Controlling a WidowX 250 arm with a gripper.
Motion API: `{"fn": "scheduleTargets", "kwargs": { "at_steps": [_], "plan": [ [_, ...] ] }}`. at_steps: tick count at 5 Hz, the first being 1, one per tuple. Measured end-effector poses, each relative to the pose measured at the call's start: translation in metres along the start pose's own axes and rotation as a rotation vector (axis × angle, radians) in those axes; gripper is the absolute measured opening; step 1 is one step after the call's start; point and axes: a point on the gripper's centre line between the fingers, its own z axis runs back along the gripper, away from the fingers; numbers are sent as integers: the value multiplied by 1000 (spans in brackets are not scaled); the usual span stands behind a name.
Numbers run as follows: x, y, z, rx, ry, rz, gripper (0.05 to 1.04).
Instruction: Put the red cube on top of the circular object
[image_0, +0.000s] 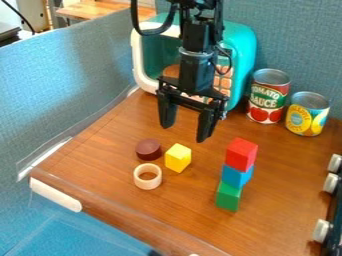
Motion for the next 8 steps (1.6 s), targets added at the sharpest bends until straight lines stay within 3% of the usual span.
{"fn": "scheduleTargets", "kwargs": {
  "at_steps": [1, 2, 6, 7, 8],
  "plan": [
    [0, -2, -13, -14, 26, -4, 1001],
    [-9, -10, -7, -53, 3, -42, 1001],
    [0, -58, 7, -48, -63, -205, 1001],
    [6, -69, 14, -71, -91, -232, 1001],
    [3, -72, 14, -86, -74, -227, 1001]
  ]
}}
